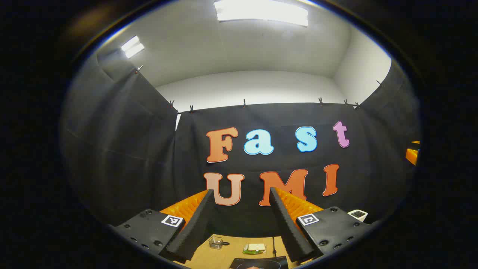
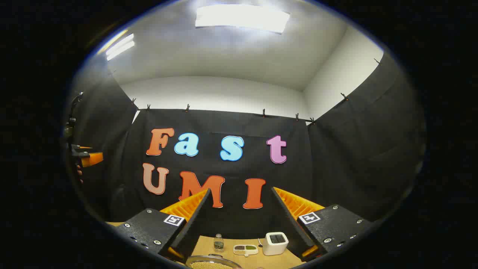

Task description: First push the handle of the pot to place it horizontally, then grasp the pot with both hands and set it on the induction cooktop.

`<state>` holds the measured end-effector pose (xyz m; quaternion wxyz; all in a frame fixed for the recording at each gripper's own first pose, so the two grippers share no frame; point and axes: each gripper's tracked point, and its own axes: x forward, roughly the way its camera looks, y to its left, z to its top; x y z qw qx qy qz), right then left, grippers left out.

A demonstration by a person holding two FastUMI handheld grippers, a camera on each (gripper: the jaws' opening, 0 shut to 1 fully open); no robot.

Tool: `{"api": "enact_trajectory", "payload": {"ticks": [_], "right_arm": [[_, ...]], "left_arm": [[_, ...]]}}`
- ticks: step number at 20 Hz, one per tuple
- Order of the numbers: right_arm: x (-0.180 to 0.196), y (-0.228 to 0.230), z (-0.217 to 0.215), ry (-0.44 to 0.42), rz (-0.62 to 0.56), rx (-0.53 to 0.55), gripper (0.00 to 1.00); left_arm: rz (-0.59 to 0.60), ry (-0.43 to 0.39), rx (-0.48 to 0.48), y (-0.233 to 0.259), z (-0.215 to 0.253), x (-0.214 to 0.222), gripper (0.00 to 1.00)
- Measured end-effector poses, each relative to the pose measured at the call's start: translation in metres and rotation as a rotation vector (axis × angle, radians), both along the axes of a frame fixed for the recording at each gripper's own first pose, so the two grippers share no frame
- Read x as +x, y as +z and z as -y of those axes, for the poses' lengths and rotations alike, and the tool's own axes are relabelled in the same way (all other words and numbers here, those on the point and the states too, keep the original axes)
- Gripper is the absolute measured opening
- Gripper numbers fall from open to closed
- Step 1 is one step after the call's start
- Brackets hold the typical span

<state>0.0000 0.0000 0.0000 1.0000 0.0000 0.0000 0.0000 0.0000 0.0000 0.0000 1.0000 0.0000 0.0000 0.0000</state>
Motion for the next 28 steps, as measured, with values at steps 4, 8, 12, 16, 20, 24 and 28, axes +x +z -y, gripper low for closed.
{"api": "enact_trajectory", "payload": {"ticks": [4,8,12,16,20,24,28], "right_arm": [[-0.004,0.003,-0.003,0.02,-0.011,-0.004,0.96],[-0.005,0.007,-0.005,0.035,-0.011,0.001,0.95],[-0.004,0.007,-0.005,0.035,-0.015,0.008,0.96],[-0.004,0.004,-0.006,0.047,-0.024,0.017,0.95],[-0.004,-0.001,-0.007,0.068,-0.048,0.02,0.95],[-0.003,-0.022,-0.017,0.095,-0.1,0.017,0.96],[0.0,-0.065,-0.038,0.153,-0.223,0.031,0.96]], "left_arm": [[-0.003,-0.009,-0.001,-0.003,0.003,-0.001,0.98],[0.009,-0.003,0.004,0.0,0.0,-0.003,0.98],[0.02,-0.006,0.002,0.002,0.0,-0.004,0.98],[0.03,-0.004,0.004,0.003,0.0,-0.006,0.98],[0.024,-0.003,0.006,0.0,-0.001,-0.007,0.98],[0.012,-0.004,0.009,-0.008,-0.001,-0.008,0.98],[-0.002,0.002,0.017,-0.015,-0.002,-0.008,0.98]]}}
